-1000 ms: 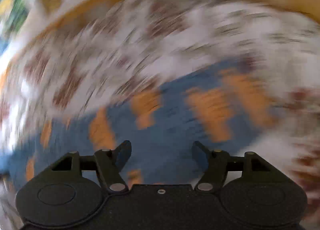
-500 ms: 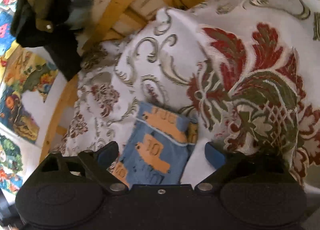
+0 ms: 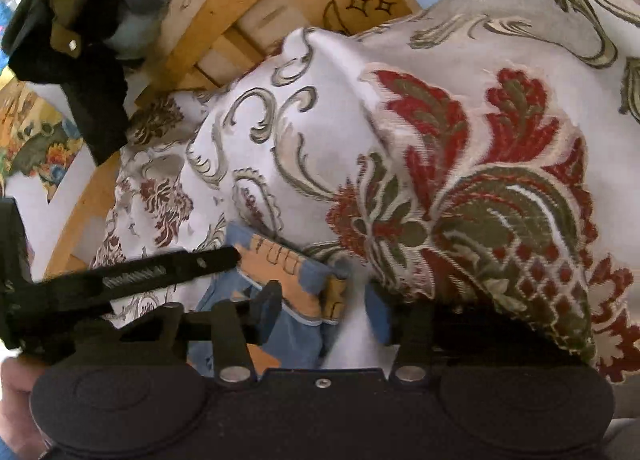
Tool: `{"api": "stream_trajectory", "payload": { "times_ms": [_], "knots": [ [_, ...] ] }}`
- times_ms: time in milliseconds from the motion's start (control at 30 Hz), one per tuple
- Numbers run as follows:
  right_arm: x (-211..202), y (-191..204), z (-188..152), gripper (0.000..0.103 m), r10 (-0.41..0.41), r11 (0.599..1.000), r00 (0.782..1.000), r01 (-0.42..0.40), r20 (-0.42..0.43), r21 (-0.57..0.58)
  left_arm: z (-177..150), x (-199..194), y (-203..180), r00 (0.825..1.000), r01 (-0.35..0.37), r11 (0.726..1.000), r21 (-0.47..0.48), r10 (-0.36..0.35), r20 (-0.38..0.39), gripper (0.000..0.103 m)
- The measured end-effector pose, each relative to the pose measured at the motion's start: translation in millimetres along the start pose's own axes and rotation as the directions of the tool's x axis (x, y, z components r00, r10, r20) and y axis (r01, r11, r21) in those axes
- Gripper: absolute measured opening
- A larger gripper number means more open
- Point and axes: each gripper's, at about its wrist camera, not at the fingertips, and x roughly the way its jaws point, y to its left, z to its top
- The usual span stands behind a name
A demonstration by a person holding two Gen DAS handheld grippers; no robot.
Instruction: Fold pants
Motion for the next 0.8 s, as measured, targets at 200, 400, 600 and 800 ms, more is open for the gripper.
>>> {"api": "stream_trajectory", "payload": {
  "times_ms": [200,400,600,800],
  "knots": [
    [5,-6,2,0.03,0.013,0.999,1.0,-0.012,-0.009,0.049,-2,8,5,0.999,-0.025,0.998,-0.056,0.023,-0.039,0.086],
    [5,-10,3,0.018,0.038,0.995,0.999,-0.038,-0.003,0.09,-3,7,7,0.998,-0.055,0.993,-0.106,0.05,-0.042,0.087],
    [-7,4,-2,0.013,0.029,0.999,0.998,-0.028,0.05,-0.018,-4,-23,15,0.999,-0.023,0.987,-0.158,0.028,0.028,0.087],
    [-32,57,-28,0.013,0.091,0.909,0.982,-0.015,0.163,-0.416,-9,-46,38,0.983,0.185,0.942,-0.281,-0.181,0.038,0.087]
  ]
}}
